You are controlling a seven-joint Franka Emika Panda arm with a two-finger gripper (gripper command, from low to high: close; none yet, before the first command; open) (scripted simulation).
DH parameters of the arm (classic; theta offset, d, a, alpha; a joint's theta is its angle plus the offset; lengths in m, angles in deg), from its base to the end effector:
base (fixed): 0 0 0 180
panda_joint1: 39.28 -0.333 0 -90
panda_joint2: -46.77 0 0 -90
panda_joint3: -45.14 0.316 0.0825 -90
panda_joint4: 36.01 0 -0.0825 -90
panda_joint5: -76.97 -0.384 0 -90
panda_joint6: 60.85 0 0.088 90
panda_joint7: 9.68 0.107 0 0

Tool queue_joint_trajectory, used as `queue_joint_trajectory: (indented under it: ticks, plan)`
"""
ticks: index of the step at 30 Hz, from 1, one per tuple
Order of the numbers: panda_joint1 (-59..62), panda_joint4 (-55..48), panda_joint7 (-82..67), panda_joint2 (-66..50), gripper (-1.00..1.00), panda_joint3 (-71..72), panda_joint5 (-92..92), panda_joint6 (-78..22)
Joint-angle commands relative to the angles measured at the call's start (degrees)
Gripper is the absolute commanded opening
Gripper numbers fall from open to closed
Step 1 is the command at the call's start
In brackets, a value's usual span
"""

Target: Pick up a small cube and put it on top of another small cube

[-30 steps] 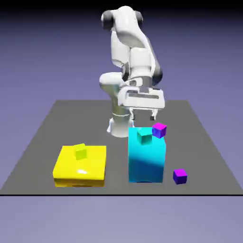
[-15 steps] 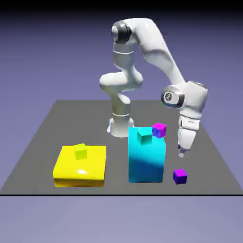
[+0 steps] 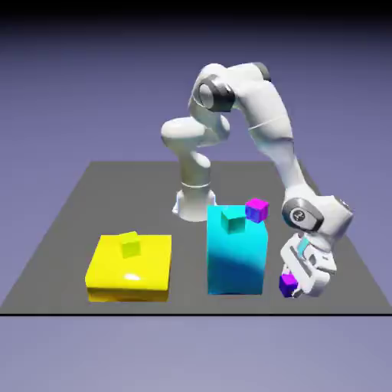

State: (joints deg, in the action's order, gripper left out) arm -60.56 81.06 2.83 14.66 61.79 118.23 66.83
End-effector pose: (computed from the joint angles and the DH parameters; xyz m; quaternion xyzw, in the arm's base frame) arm 0.4502 0.3302 0.1511 0.8632 0.4543 -0.0655 0.2101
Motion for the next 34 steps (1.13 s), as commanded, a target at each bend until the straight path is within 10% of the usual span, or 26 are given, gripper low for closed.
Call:
queue_joint_trajectory:
  ticks: [1, 20, 27, 28, 34]
  plan:
    - [0.11, 0.08, -0.97, 2.08, -1.0, 1.04, -1.41, -1.81]
    - [7.35, -4.15, 8.68, 31.75, -1.0, -11.63, -30.99, -36.7]
    - [7.65, 5.75, 9.44, 31.36, -1.0, -12.71, -29.55, -27.2]
    - [7.65, 5.75, 9.44, 31.36, 1.0, -12.71, -29.55, -27.19]
    - [6.97, -4.1, 8.67, 31.39, 1.0, -12.03, -30.27, -37.12]
